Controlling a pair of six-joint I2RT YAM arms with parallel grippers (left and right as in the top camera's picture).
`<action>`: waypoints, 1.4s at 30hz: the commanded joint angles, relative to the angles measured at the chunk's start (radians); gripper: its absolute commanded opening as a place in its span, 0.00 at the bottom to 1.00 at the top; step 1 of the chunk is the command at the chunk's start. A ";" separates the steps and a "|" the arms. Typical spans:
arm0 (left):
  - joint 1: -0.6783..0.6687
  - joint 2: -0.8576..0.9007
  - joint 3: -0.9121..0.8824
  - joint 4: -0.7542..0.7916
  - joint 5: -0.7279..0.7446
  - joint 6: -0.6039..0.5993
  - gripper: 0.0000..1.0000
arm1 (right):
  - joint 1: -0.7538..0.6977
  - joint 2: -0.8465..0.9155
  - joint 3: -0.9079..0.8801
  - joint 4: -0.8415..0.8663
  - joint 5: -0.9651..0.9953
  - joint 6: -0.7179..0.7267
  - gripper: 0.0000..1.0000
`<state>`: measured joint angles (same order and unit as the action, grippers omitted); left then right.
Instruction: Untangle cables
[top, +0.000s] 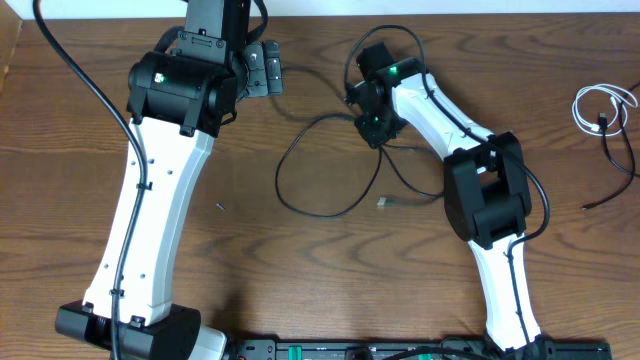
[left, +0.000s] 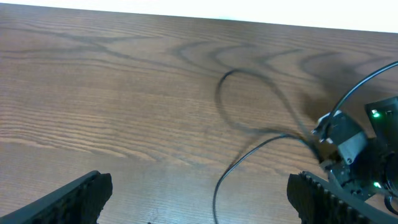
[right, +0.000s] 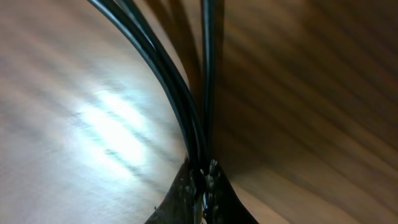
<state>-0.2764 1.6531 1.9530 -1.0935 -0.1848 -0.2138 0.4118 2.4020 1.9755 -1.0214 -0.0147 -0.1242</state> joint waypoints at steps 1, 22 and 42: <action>0.001 0.006 0.005 -0.003 0.003 -0.014 0.96 | -0.019 0.039 -0.033 -0.005 0.168 0.178 0.01; 0.001 0.006 0.005 -0.001 0.003 -0.013 0.96 | -0.450 -0.410 0.090 -0.061 -0.294 0.085 0.01; 0.001 0.006 0.005 0.019 0.021 -0.014 0.96 | -1.159 -0.565 0.090 0.062 -0.145 0.180 0.01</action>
<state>-0.2768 1.6531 1.9530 -1.0752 -0.1696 -0.2138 -0.7010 1.8317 2.0647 -0.9901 -0.1802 0.0330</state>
